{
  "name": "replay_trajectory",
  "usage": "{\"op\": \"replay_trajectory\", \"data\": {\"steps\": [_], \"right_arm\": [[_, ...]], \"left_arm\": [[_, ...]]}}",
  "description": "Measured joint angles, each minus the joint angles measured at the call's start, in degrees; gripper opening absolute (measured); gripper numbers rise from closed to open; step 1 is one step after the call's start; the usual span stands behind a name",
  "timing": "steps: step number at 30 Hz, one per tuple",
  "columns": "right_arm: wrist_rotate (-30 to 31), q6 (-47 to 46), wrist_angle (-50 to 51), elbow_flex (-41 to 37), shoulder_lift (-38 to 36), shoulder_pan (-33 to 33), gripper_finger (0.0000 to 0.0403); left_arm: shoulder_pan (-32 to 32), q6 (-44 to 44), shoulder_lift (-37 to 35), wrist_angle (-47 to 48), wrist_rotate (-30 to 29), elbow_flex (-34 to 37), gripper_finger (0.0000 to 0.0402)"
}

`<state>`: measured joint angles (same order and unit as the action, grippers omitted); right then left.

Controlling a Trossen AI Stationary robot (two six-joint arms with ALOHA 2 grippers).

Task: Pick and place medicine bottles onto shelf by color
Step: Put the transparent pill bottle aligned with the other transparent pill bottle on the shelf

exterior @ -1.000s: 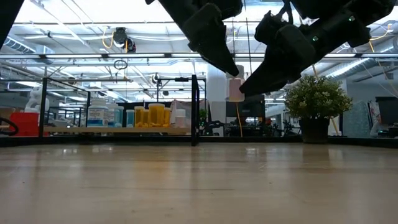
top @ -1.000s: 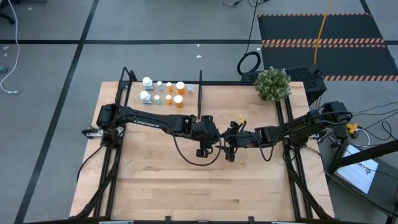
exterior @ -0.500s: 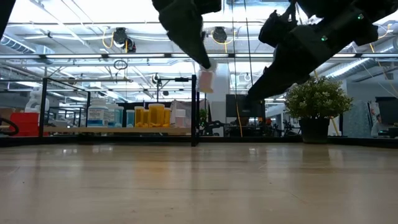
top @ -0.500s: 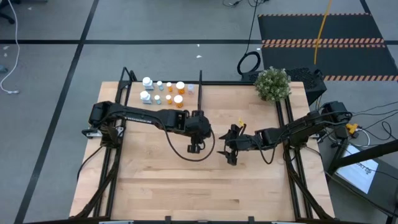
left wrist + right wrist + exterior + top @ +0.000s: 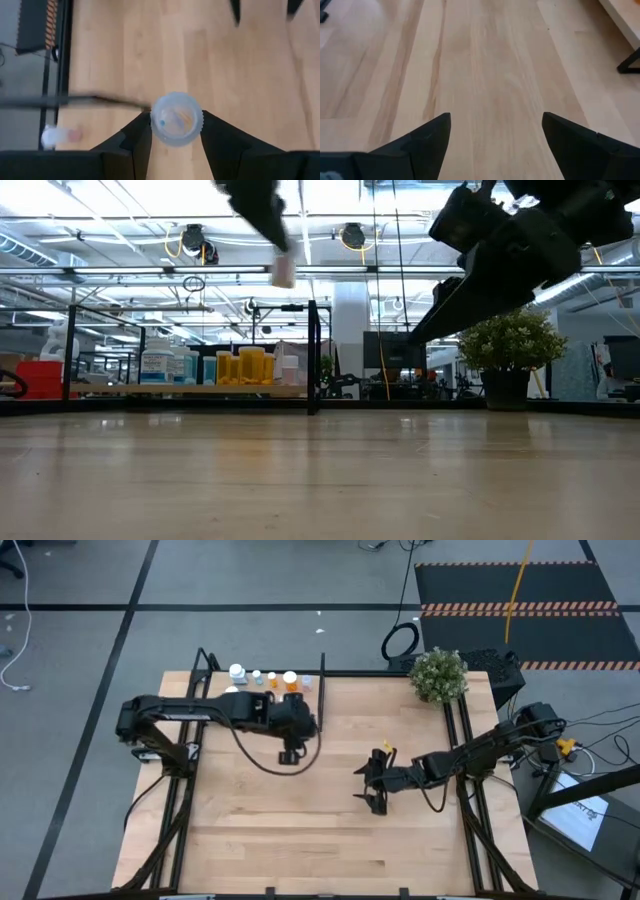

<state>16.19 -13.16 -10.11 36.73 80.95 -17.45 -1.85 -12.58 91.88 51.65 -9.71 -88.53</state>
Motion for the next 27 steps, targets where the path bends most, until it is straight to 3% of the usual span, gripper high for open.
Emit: {"op": "replay_trajectory", "data": {"steps": [6,13,22,27], "right_arm": [[0.0,0.78,-0.11,0.0,-0.7,-0.31,0.031],[-0.03,1.65,-0.24,-0.09,-2.6,-0.42,0.031],[0.07,2.14,-1.44,-0.04,-3.19,-0.58,0.031],[0.09,2.33,-1.66,-0.04,-3.19,-0.55,0.031]], "left_arm": [[-5.94,-5.42,-4.11,-0.72,0.15,5.52,0.0157],[-15.07,-11.78,-5.66,-17.03,7.08,15.03,0.0158],[-22.15,-15.99,-5.49,-28.63,14.51,23.64,0.0159],[-24.02,-18.34,-5.69,-32.26,14.97,26.2,0.0159]]}}
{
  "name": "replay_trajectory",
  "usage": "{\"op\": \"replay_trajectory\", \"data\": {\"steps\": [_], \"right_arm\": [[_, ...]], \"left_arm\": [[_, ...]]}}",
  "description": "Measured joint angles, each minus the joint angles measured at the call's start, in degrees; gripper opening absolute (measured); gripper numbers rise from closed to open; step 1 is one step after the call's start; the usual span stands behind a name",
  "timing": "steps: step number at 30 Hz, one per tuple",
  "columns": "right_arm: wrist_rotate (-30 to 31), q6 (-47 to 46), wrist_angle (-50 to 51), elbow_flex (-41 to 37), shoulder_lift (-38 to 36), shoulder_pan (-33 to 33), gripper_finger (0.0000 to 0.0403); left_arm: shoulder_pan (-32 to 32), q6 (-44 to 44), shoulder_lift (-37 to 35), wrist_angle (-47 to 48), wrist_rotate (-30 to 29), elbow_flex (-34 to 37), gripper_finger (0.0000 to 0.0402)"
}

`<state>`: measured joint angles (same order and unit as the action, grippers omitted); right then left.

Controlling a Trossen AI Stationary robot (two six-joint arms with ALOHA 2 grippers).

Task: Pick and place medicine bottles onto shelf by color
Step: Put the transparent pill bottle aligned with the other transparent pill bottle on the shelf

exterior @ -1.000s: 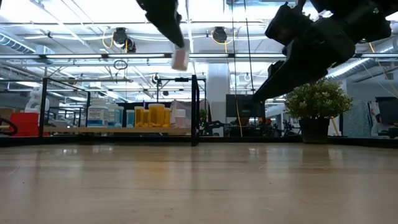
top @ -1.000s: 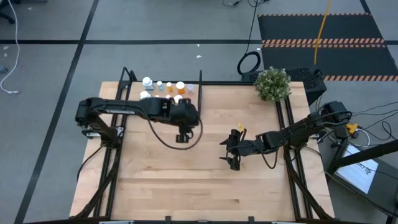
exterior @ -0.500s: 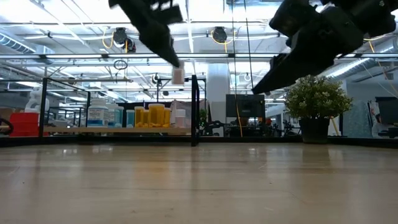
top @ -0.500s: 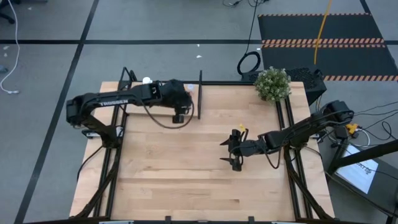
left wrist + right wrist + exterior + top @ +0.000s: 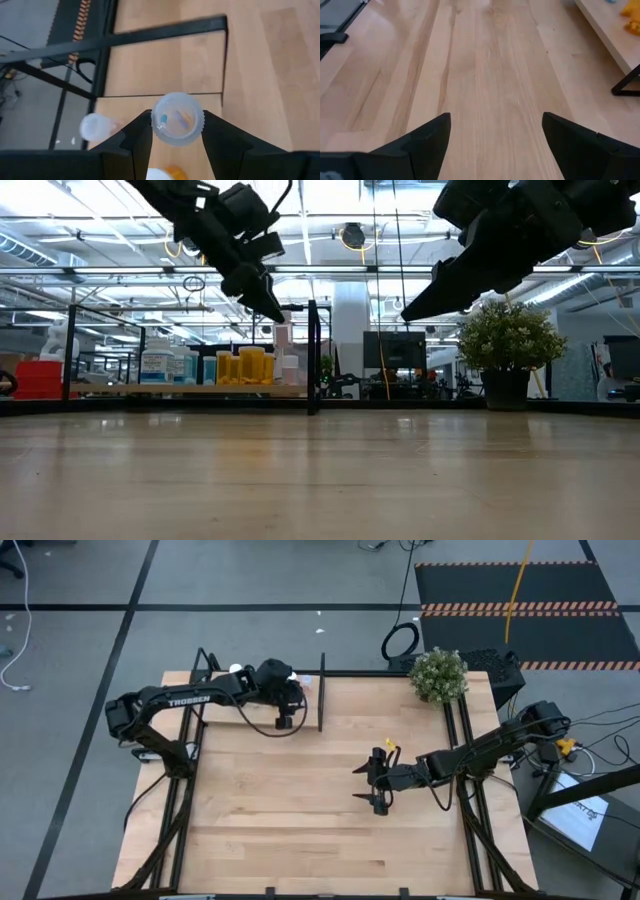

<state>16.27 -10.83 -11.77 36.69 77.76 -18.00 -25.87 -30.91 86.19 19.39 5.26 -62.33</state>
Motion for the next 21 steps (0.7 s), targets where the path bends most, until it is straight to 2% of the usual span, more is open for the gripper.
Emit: {"op": "replay_trajectory", "data": {"steps": [4,12,21], "right_arm": [[0.02,0.2,-0.44,0.0,0.0,0.0,0.031],[0.04,0.13,-0.41,0.0,0.0,-0.02,0.031],[0.04,0.17,-0.41,0.0,0.0,-0.02,0.031]], "left_arm": [[-1.02,-0.49,1.81,-2.6,2.21,0.55,0.0159],[-1.46,-2.74,8.31,-4.37,1.75,0.59,0.0159],[-2.2,-3.29,8.99,-4.09,0.48,0.57,0.0159]]}}
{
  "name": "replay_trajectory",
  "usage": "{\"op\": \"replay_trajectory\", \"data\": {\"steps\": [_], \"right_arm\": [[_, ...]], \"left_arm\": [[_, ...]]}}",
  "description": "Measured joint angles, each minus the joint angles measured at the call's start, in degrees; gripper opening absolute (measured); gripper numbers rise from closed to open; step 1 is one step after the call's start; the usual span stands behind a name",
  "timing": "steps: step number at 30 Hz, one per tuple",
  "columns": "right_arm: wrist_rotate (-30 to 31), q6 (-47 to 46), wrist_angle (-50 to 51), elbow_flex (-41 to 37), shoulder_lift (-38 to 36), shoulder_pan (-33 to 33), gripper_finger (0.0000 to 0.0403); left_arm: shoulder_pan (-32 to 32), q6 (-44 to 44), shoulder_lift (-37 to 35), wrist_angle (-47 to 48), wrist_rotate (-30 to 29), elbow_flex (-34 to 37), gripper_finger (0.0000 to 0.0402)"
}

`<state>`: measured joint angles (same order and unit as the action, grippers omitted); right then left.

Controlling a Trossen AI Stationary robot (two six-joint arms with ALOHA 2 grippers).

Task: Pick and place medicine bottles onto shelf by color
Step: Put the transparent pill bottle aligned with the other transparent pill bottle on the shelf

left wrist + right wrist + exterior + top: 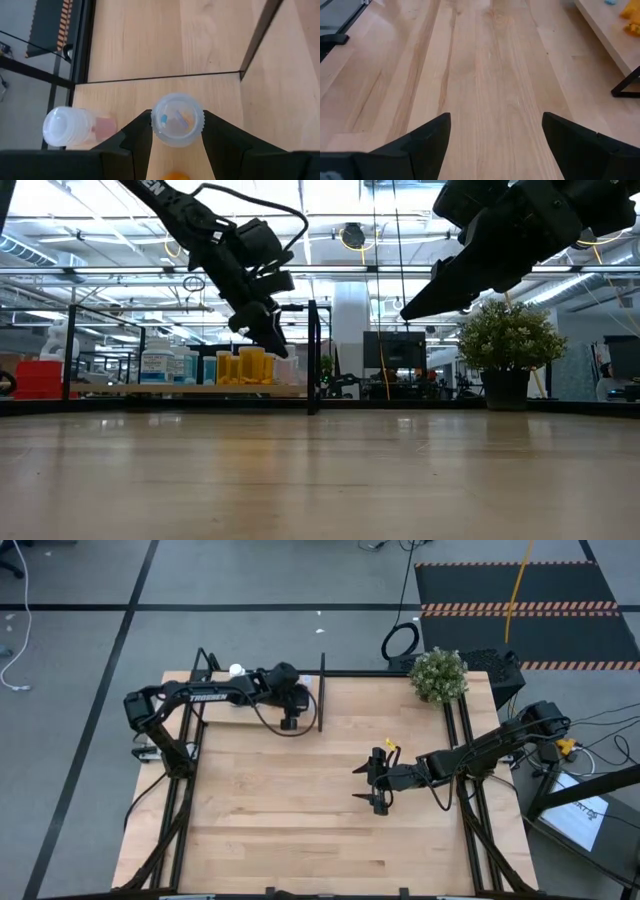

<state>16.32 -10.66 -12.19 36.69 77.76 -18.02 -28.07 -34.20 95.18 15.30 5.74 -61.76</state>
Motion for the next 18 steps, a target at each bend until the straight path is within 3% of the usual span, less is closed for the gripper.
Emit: {"op": "replay_trajectory", "data": {"steps": [18], "right_arm": [[-0.07,-0.17,0.0,0.01,0.02,-0.03,0.031]], "left_arm": [[-1.08,1.38,0.04,-0.7,-0.32,0.0,0.0159]]}}
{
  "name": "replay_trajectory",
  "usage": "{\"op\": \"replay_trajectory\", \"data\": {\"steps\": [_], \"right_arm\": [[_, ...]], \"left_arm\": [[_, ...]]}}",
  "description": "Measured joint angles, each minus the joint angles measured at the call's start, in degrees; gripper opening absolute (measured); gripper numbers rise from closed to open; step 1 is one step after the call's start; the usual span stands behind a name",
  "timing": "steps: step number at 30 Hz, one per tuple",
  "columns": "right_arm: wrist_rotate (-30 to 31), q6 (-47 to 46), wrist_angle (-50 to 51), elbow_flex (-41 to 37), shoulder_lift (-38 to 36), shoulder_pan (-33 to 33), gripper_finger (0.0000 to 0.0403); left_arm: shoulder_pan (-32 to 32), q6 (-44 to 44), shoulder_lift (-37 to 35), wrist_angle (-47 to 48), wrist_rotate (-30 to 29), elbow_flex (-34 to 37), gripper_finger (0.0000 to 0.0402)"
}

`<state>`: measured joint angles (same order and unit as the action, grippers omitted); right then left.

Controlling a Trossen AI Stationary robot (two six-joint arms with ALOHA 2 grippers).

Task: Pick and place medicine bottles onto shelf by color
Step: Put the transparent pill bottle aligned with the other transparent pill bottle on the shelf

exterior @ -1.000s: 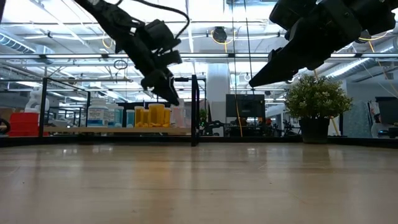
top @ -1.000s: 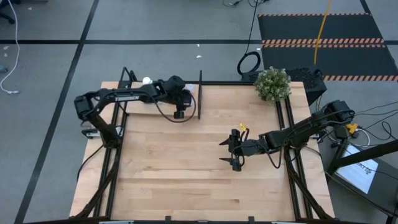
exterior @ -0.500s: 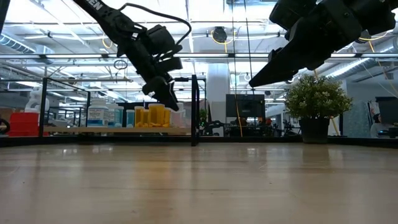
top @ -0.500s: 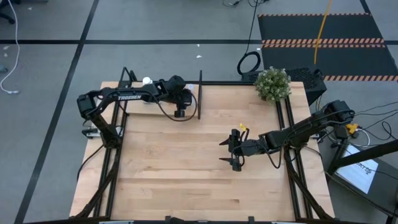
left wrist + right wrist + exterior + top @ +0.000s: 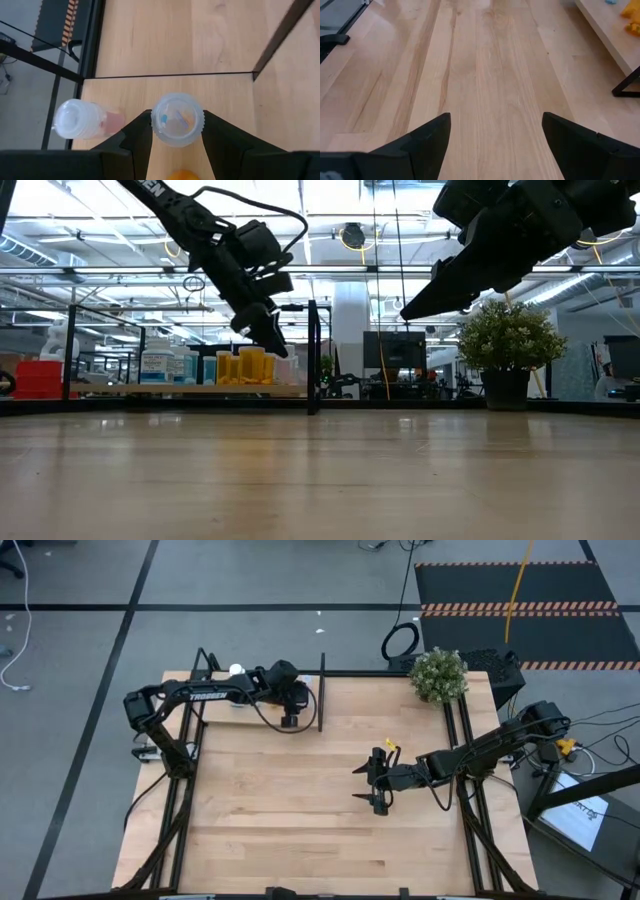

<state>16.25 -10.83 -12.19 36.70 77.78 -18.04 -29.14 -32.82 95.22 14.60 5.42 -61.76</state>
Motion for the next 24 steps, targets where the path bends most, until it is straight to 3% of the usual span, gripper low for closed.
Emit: {"op": "replay_trajectory", "data": {"steps": [10,24], "right_arm": [[-0.04,0.15,0.0,-0.01,0.0,0.0,0.031],[-0.09,0.42,0.0,-0.01,-1.16,-0.02,0.031]], "left_arm": [[0.15,-0.5,0.48,-1.18,-0.51,-0.02,0.0164],[1.22,-1.19,2.26,-1.46,-4.54,-0.07,0.0227]]}}
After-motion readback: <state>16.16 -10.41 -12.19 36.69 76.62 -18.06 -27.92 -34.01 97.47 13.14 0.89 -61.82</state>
